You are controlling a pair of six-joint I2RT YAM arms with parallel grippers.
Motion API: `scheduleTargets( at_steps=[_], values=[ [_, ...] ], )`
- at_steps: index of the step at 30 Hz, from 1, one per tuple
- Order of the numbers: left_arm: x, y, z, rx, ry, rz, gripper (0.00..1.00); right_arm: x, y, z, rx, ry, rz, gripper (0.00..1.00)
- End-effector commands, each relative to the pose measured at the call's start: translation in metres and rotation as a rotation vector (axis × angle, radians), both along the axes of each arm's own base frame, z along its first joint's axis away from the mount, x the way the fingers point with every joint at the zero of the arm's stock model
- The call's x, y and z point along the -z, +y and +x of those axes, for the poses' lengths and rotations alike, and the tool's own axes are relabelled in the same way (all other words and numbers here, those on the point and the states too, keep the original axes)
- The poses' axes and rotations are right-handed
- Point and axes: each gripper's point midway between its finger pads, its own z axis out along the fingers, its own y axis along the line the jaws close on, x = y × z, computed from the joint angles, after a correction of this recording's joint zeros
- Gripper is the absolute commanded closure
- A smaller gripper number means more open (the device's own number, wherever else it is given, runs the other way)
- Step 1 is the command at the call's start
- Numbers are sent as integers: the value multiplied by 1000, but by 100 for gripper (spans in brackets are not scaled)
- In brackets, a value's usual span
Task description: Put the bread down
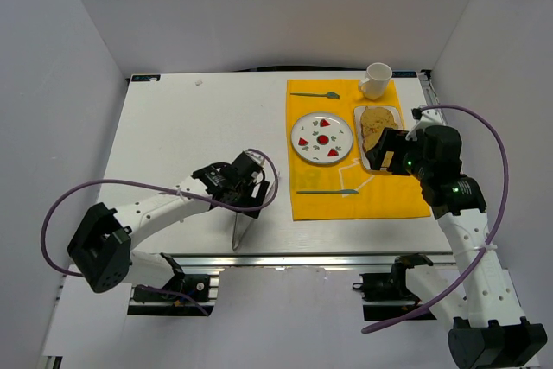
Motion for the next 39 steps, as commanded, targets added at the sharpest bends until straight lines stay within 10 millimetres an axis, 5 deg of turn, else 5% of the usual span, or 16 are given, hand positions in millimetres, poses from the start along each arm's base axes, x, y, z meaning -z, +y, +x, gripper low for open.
scheduleTargets(
  at_steps=[1, 17, 39],
  values=[
    [-2, -6, 19, -40, -83, -15, 2, -5, 4, -4, -23, -11, 6, 10],
    [21, -18, -2, -39, -12, -93, 2, 9, 3, -7, -39, 26, -13, 11],
    [77, -1, -16, -98, 35, 26, 7, 21, 6, -7, -62, 52, -16, 11]
  ],
)
